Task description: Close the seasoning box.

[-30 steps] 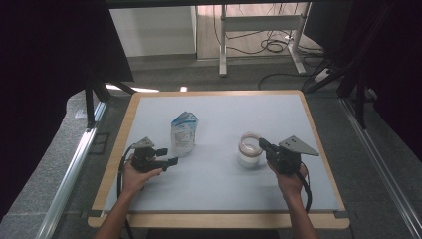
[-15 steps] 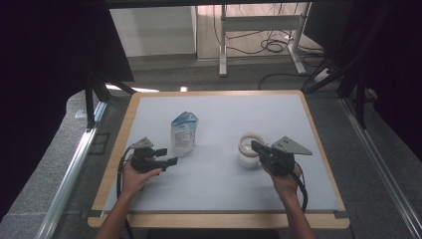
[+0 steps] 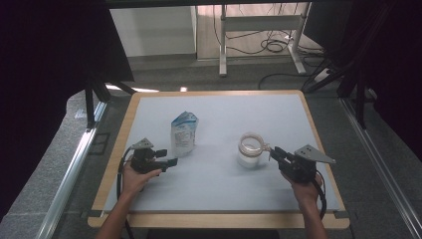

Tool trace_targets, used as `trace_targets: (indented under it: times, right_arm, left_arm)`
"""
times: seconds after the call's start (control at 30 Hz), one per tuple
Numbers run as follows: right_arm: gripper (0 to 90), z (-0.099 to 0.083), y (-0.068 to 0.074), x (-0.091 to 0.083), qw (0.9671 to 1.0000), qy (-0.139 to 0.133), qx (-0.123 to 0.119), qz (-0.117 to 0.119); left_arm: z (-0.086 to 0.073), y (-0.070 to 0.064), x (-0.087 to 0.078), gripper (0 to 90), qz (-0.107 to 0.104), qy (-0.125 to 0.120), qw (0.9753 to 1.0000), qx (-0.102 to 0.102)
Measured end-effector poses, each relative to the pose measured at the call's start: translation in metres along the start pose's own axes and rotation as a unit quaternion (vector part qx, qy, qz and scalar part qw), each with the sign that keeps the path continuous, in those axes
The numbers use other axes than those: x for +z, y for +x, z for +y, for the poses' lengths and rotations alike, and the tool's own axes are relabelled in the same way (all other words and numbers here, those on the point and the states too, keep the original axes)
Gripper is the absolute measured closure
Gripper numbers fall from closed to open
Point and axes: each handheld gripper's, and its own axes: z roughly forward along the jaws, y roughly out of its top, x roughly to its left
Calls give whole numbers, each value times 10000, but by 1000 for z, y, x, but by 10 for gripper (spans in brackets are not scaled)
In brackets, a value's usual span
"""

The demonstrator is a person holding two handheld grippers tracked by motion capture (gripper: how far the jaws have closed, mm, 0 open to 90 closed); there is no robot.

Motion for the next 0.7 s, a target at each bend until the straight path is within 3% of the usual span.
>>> trace_targets:
  times: [0.43, 0.7]
  right_arm:
    - [536, -38, -32, 3, 9983, 525, 138, -220]
    - [501, -43, -35, 7, 9975, 647, 135, -237]
  left_arm:
    - [0, -1, 0, 293, 11, 10, 10000, 27]
    - [-1, -2, 0, 292, 11, 15, 10000, 42]
